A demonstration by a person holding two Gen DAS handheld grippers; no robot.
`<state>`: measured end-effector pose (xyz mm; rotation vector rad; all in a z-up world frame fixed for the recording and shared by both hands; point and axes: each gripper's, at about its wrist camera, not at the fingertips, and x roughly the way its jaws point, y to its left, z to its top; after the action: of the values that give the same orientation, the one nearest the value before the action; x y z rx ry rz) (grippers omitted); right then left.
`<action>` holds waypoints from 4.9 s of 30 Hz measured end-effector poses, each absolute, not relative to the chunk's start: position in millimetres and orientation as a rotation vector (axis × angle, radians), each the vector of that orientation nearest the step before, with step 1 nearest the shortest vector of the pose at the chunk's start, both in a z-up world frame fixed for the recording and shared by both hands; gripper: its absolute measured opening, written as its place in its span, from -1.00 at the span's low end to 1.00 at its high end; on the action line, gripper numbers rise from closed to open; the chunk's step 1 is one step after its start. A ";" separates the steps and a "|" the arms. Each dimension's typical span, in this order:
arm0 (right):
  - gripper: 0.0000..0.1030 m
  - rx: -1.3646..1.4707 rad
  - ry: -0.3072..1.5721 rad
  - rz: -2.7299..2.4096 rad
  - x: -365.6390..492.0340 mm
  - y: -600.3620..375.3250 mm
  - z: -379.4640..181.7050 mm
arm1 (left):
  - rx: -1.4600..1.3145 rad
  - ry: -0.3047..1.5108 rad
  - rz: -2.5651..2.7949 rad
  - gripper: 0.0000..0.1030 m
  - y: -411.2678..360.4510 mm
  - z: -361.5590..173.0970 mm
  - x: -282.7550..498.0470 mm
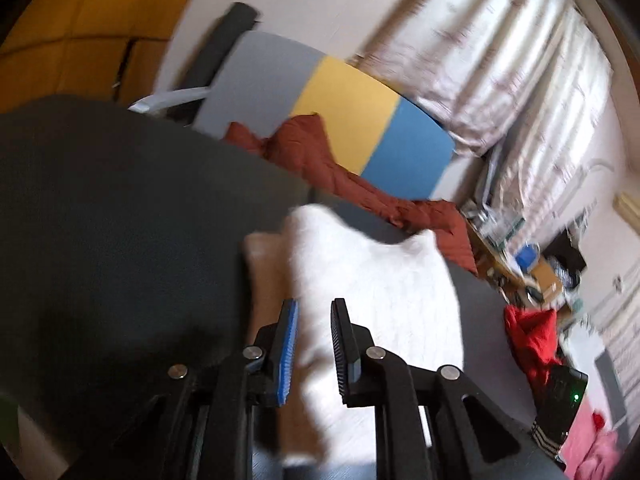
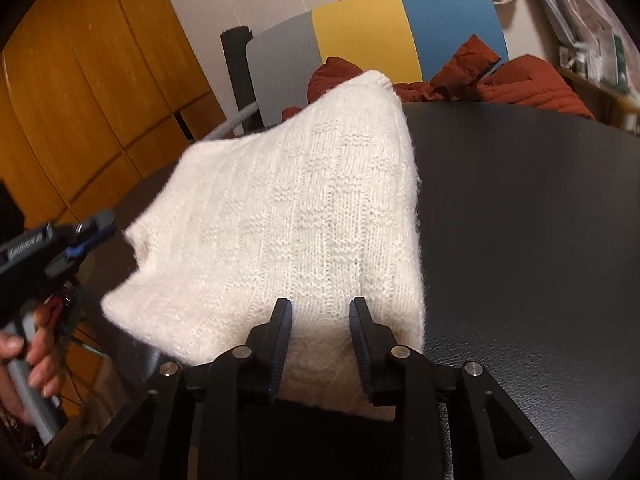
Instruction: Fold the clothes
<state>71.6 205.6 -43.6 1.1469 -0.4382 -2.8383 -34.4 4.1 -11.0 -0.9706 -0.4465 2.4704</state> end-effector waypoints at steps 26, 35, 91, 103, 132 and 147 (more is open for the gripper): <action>-0.32 1.282 -0.383 -2.902 -90.5 246.2 -39.9 | -1.001 0.138 2.526 -0.69 91.0 -60.3 -100.6; -0.16 1.089 -0.330 -2.941 -24.4 222.9 -13.8 | -0.889 0.072 2.495 -0.69 71.0 -30.3 -51.9; 0.00 1.280 -0.206 -2.811 88.1 148.4 -48.2 | -1.162 -0.090 2.454 -0.51 29.9 -46.9 -58.8; 0.08 1.258 -0.213 -2.811 88.8 148.3 -48.9 | -1.365 -0.366 2.334 0.26 5.6 -88.5 -92.7; 0.25 1.214 -0.278 -2.762 90.8 153.4 -47.8 | -1.312 -0.279 2.269 0.45 30.7 -88.8 -98.2; 0.43 1.095 -0.810 -2.744 95.0 224.4 -32.6 | -1.348 -0.324 2.237 0.50 27.2 -93.7 -117.6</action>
<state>95.0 224.4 -32.6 1.0946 -0.8095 -2.7445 -117.6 27.2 -93.7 -1.3485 -0.3243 2.2371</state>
